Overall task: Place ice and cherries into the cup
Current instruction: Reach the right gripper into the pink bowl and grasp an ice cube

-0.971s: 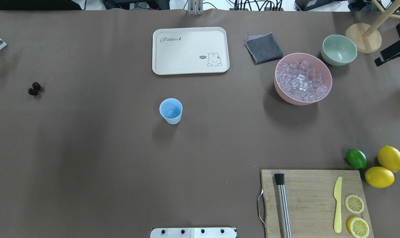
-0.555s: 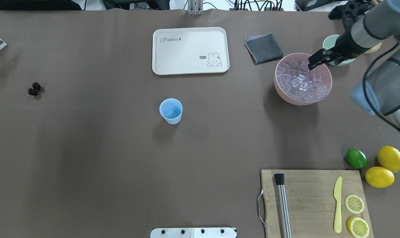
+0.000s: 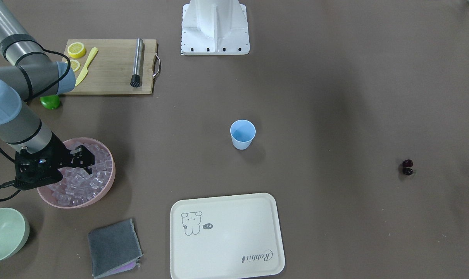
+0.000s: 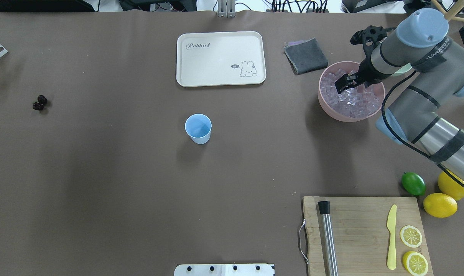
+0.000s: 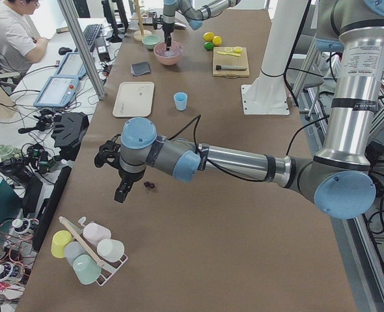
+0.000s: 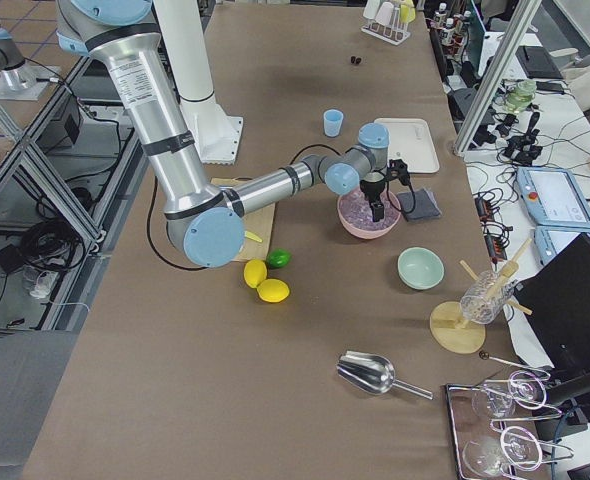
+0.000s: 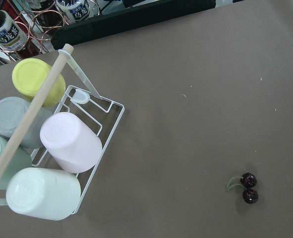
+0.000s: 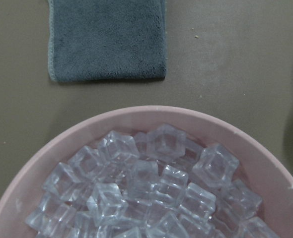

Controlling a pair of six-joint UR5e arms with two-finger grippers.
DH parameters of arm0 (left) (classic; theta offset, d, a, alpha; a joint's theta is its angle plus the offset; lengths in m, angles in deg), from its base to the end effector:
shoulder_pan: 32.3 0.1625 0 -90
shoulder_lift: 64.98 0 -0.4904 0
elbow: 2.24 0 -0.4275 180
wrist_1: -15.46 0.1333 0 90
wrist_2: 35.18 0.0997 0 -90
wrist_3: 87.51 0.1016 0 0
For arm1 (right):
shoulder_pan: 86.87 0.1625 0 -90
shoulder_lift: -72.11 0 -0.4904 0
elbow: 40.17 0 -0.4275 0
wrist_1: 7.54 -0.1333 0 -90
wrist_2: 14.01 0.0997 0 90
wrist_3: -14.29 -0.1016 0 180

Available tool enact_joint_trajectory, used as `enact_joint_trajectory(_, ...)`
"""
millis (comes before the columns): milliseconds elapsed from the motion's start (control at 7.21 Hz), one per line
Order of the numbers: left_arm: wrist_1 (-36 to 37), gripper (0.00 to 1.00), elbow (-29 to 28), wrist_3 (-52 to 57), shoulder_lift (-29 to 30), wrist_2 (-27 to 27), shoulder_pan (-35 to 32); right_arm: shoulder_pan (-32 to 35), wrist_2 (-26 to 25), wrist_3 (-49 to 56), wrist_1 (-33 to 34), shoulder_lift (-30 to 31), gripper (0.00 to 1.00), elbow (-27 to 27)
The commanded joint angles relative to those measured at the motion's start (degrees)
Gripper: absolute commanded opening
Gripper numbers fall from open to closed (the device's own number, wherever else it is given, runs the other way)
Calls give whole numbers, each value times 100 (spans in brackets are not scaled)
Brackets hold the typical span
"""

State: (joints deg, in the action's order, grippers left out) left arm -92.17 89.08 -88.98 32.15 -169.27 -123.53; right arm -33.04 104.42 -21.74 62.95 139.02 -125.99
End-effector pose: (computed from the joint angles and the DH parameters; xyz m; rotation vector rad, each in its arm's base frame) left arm -0.0756 -0.6039 0.6080 0.4305 0.7564 0.1310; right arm -0.3625 -0.6397 0.4831 0.2492 -0.7725 -0.1686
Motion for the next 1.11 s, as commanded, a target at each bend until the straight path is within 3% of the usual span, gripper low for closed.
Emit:
enact_joint_trajectory(0,-29,98,-236,7,131,-2,0,-92,-49,-62,-71,5,95,49)
enact_joint_trajectory(694,-205,98,-326,-2,88,-2,9,-92,-49,-45,-79,111,72,83)
enact_joint_trajectory(833,-205,98,-343,6,87,-2,9,-84,-49,-63,-79,137,44,75)
enact_joint_trajectory(971,-214,98,-369,7,87,-2,9,-75,-49,-63,-71,181,23,31)
